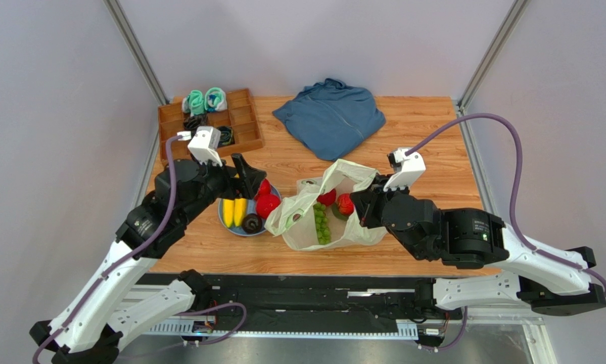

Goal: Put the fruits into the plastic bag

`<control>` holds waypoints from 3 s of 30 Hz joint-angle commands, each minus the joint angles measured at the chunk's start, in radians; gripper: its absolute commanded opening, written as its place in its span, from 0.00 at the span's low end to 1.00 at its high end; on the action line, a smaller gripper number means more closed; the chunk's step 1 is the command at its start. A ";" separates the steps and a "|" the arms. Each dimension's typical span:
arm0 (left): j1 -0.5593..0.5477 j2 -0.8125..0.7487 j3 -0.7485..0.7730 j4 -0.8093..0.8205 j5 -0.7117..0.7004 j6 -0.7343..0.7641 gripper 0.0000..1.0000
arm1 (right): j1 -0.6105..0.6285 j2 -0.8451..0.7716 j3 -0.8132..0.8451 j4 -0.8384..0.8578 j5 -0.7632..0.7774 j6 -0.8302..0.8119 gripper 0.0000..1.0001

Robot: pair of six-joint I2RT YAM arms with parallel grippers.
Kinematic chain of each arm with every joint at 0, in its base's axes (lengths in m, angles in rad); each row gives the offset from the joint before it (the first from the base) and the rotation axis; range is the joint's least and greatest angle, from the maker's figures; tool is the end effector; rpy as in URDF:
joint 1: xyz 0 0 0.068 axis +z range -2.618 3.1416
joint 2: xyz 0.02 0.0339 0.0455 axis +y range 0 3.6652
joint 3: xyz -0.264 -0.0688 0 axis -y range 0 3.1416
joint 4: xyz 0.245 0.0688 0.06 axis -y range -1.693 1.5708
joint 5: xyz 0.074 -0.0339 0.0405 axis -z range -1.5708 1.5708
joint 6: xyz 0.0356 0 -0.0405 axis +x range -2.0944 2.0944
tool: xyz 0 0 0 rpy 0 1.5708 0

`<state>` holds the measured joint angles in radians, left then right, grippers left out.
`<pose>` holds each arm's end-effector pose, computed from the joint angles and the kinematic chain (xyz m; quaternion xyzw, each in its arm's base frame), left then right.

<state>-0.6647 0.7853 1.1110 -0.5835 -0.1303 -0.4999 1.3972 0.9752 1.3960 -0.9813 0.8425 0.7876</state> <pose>0.1224 -0.0901 0.4075 0.0255 0.7910 -0.2919 0.5370 0.0527 0.1469 0.4350 -0.0509 0.8212 0.2273 0.5210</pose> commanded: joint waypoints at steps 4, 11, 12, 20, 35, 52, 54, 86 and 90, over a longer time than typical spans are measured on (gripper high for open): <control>0.224 0.002 -0.221 -0.122 0.096 -0.183 0.93 | -0.004 -0.043 0.000 0.039 0.012 0.012 0.00; 0.238 0.100 -0.362 -0.107 0.089 -0.166 0.93 | -0.004 -0.043 -0.003 0.039 0.007 0.016 0.00; 0.238 0.133 -0.373 -0.107 0.086 -0.152 0.92 | -0.004 -0.041 -0.002 0.041 0.007 0.015 0.00; 0.237 0.235 -0.369 -0.041 0.106 -0.098 0.86 | -0.004 -0.036 0.001 0.041 0.009 0.010 0.00; 0.224 0.411 -0.321 -0.018 0.101 -0.017 0.75 | -0.006 -0.024 0.014 0.044 0.018 -0.001 0.00; 0.211 0.491 -0.333 0.014 0.124 -0.022 0.74 | -0.006 -0.021 0.014 0.047 0.021 -0.010 0.00; 0.211 0.506 -0.336 0.016 0.123 -0.022 0.73 | -0.006 -0.021 0.014 0.047 0.020 -0.010 0.00; 0.211 0.250 -0.318 -0.088 0.083 0.012 0.42 | -0.009 -0.023 0.005 0.058 0.000 -0.005 0.00; 0.211 0.203 -0.294 -0.090 0.084 0.035 0.42 | -0.009 -0.023 0.004 0.062 -0.002 -0.002 0.00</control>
<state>-0.4500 1.0428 0.7597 -0.6727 -0.0513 -0.5056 1.3926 0.9604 1.3937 -0.9665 0.8349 0.7803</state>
